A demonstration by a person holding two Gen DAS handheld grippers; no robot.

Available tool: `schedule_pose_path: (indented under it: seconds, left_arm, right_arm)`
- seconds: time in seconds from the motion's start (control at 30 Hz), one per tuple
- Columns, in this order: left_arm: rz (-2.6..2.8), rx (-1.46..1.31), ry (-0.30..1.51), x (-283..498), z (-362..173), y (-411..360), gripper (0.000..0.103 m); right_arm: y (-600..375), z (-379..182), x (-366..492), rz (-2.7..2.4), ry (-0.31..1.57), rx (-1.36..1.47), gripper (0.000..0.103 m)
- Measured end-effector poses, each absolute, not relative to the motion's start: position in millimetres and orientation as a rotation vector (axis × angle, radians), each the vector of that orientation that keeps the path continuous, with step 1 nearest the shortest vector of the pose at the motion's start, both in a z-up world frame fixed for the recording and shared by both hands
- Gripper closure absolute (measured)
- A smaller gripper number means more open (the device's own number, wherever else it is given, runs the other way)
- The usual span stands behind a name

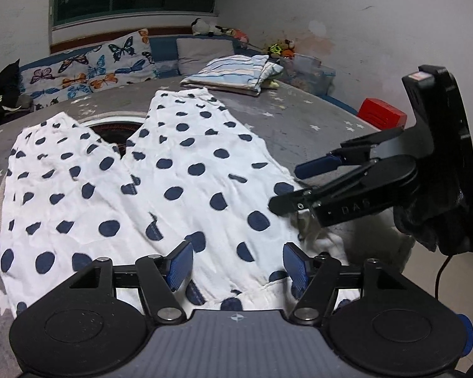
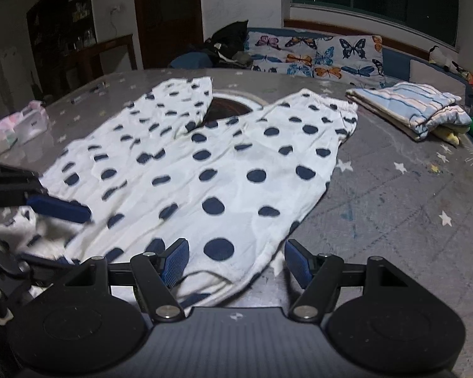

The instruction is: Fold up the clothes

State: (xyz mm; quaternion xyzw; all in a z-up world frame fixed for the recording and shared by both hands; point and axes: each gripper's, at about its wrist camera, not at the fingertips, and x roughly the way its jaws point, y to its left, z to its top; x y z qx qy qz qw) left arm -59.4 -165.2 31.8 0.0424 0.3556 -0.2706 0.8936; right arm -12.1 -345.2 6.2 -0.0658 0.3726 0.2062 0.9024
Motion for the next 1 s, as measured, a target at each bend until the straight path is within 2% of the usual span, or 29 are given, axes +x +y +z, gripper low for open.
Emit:
schedule_pose_path:
  seconds: [0.47, 0.6, 0.83, 1.0]
  left_arm:
    - [-0.510, 0.085, 0.740, -59.9, 31.7, -158.8, 0.022]
    - [-0.500, 0.082, 0.743, -59.6, 30.2, -158.0, 0.021]
    - [-0.520, 0.089, 0.737, -65.8, 31.0, -164.0, 0.019]
    - [-0.587, 0.105, 0.718, -73.0, 34.1, -176.4, 0.019]
  right_arm:
    - [-347.9, 8.6, -14.1, 0.409, 0.759, -0.131, 0.033]
    - [-348.9, 6.6, -12.8, 0.395, 0.758, -0.111, 0.031]
    - [-352.1, 5.6, -14.3, 0.365, 0.745, -0.090, 0.021]
    - [-359.3, 5.2, -13.1, 0.344, 0.751, -0.076, 0.021]
